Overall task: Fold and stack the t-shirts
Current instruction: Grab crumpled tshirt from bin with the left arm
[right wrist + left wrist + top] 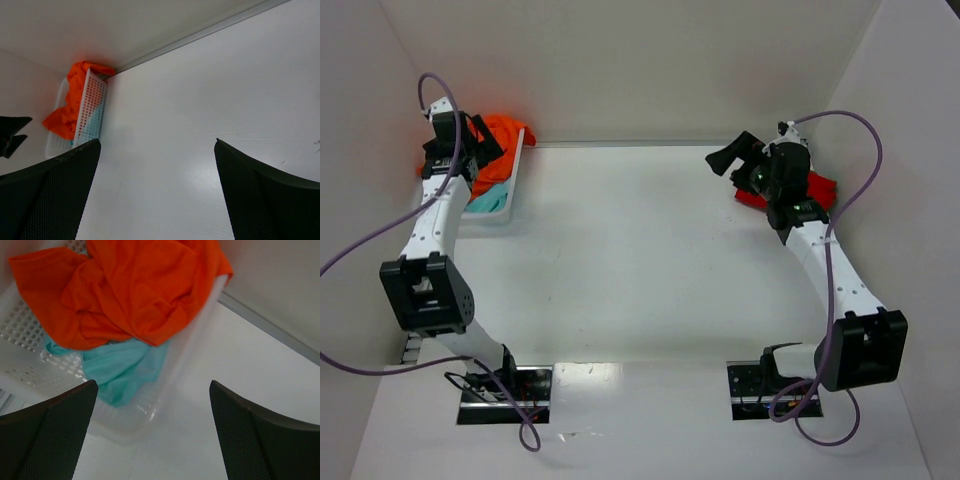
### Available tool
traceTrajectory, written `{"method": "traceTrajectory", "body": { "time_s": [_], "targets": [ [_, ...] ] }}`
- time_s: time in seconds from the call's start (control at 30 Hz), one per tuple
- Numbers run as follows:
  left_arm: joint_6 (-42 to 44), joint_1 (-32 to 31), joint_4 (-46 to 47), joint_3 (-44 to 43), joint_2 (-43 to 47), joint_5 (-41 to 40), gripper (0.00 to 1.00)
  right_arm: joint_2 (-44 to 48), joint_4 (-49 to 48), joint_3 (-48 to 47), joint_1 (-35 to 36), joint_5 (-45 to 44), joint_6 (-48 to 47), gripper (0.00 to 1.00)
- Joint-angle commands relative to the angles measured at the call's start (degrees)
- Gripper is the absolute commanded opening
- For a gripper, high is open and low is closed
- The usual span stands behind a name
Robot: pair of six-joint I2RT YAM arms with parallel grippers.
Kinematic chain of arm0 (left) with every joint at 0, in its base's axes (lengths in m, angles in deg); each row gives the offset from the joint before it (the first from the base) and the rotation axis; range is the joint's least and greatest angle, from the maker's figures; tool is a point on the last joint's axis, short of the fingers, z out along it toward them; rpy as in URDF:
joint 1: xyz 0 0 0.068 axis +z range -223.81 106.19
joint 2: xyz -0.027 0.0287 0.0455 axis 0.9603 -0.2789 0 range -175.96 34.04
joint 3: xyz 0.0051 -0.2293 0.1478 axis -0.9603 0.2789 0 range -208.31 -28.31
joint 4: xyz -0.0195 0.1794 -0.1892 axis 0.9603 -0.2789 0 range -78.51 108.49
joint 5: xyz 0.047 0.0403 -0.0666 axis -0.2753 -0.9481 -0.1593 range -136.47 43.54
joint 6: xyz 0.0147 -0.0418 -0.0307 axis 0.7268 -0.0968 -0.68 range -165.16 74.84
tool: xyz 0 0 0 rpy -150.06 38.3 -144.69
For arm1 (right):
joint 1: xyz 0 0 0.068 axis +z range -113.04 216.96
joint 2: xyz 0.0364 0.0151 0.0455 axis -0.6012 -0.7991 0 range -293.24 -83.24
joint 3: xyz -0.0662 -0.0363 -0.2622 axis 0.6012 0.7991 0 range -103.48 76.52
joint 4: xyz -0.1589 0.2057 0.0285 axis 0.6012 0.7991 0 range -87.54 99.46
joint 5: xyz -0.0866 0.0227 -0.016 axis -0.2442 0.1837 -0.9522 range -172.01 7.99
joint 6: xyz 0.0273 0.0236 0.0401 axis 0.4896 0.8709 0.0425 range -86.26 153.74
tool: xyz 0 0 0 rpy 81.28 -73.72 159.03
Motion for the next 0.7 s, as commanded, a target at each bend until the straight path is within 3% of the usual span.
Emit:
{"method": "traceTrajectory", "body": {
  "time_s": [0.0,0.33,0.67],
  "targets": [
    [-2.9,3.7,6.0,-4.1,-6.7,-1.7,1.0,-4.4,-4.0,-5.0,-0.1,2.8,-0.9,1.0],
    [-8.9,7.9,15.4,-9.8,-22.6,3.0,1.0,-10.7,-4.5,-8.7,0.4,2.8,-2.1,1.0],
    [-11.5,7.9,15.1,-21.2,-37.0,3.9,0.99,-11.8,-3.4,-10.8,0.4,1.0,-3.3,1.0]
  ]
}}
